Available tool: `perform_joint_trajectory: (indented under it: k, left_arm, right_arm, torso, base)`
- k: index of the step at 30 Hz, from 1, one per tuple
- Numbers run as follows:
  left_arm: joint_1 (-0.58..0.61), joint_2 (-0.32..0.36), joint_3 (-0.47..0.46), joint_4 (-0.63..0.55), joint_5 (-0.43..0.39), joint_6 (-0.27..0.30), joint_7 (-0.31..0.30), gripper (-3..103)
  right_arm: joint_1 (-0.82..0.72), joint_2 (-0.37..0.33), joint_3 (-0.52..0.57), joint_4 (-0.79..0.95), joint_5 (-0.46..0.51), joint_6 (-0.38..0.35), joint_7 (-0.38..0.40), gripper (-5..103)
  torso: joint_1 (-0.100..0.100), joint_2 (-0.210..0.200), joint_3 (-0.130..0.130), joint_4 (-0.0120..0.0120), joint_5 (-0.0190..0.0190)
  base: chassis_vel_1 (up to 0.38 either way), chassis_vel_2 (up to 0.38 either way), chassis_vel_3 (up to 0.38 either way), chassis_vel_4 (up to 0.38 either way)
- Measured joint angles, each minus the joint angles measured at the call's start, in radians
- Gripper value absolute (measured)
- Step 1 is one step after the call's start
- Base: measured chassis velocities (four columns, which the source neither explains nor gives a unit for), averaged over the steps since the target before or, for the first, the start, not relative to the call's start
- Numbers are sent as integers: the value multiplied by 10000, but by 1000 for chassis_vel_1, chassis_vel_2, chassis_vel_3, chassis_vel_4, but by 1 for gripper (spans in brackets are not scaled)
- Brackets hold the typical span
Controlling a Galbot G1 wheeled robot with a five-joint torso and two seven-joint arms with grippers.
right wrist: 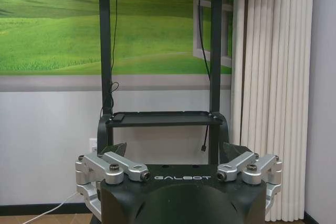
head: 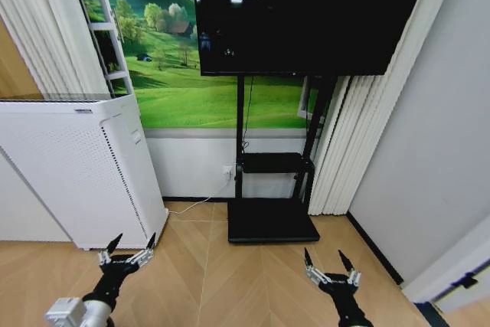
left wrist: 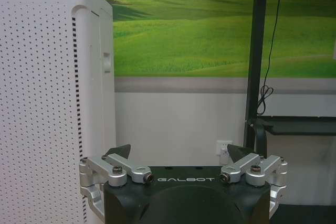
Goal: Pick up the trash bin and place the garbage on the floor into it.
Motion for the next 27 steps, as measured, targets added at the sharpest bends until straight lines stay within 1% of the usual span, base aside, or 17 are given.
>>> perform_joint_trajectory:
  k: [13, 22, 23, 24, 26, 27]
  left_arm:
    - [0, 0, 0, 0, 0, 0, 0, 100]
    - [0, 0, 0, 0, 0, 0, 0, 100]
    - [0, 0, 0, 0, 0, 0, 0, 100]
    - [0, 0, 0, 0, 0, 0, 0, 100]
    - [0, 0, 0, 0, 0, 0, 0, 100]
    - [0, 0, 0, 0, 0, 0, 0, 100]
  right_arm:
    - [0, 0, 0, -1, 0, 0, 0, 100]
    - [0, 0, 0, -1, 0, 0, 0, 100]
    - [0, 0, 0, -1, 0, 0, 0, 100]
    - [0, 0, 0, -1, 0, 0, 0, 100]
    - [0, 0, 0, -1, 0, 0, 0, 100]
    - [0, 0, 0, -1, 0, 0, 0, 100]
  torso:
    - [231, 561, 332, 0, 0]
    - [315, 761, 446, 0, 0]
    - [368, 884, 516, 0, 0]
    - [368, 884, 516, 0, 0]
    - [463, 1123, 660, 0, 0]
    - [463, 1123, 660, 0, 0]
  base:
    - [0, 0, 0, 0]
    - [0, 0, 0, 0]
    - [0, 0, 0, 0]
    - [0, 0, 0, 0]
    - [0, 0, 0, 0]
    - [0, 0, 0, 0]
